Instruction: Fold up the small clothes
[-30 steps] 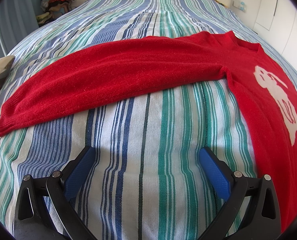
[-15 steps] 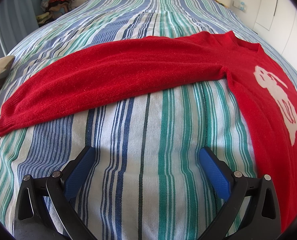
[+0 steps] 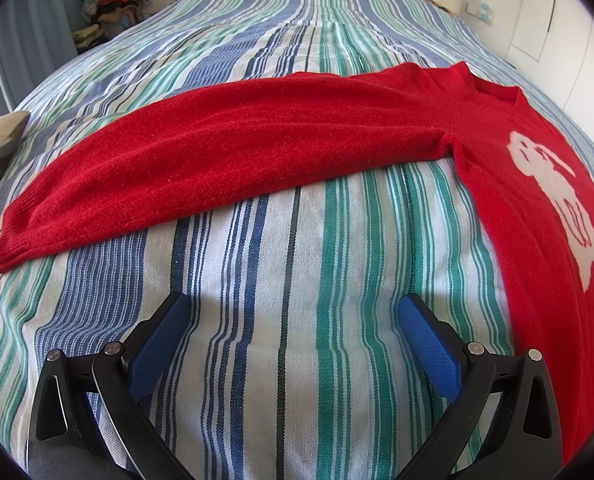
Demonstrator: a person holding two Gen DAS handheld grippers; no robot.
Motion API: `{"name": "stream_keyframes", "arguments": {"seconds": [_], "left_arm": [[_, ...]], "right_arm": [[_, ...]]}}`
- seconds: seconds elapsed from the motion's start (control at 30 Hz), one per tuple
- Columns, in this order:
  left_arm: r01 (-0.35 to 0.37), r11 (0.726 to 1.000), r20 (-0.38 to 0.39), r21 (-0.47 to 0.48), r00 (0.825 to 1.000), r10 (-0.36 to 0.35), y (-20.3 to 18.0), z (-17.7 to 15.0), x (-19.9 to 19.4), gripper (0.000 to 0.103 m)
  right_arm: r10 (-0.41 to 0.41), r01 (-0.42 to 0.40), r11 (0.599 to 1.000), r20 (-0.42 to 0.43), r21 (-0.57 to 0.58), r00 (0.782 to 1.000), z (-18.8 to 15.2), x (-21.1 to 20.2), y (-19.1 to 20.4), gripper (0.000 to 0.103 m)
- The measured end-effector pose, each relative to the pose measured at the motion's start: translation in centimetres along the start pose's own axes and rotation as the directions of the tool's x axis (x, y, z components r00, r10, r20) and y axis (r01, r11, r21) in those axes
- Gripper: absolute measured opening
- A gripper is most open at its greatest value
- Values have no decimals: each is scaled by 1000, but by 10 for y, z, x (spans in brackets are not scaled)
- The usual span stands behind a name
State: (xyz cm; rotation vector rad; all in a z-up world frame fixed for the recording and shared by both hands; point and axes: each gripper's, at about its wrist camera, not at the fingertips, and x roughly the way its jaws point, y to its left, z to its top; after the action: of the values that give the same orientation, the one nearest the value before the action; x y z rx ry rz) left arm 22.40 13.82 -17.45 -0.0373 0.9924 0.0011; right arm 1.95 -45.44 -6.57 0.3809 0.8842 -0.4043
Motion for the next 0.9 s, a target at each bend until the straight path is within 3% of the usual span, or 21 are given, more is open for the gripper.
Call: {"name": "stream_keyframes", "arguments": {"seconds": [0.9], "left_arm": [[0, 1000, -1, 0, 1000, 0, 0, 0, 0, 103]], "right_arm": [[6, -6, 1000, 2, 7, 1000, -2, -1, -1, 76]]}}
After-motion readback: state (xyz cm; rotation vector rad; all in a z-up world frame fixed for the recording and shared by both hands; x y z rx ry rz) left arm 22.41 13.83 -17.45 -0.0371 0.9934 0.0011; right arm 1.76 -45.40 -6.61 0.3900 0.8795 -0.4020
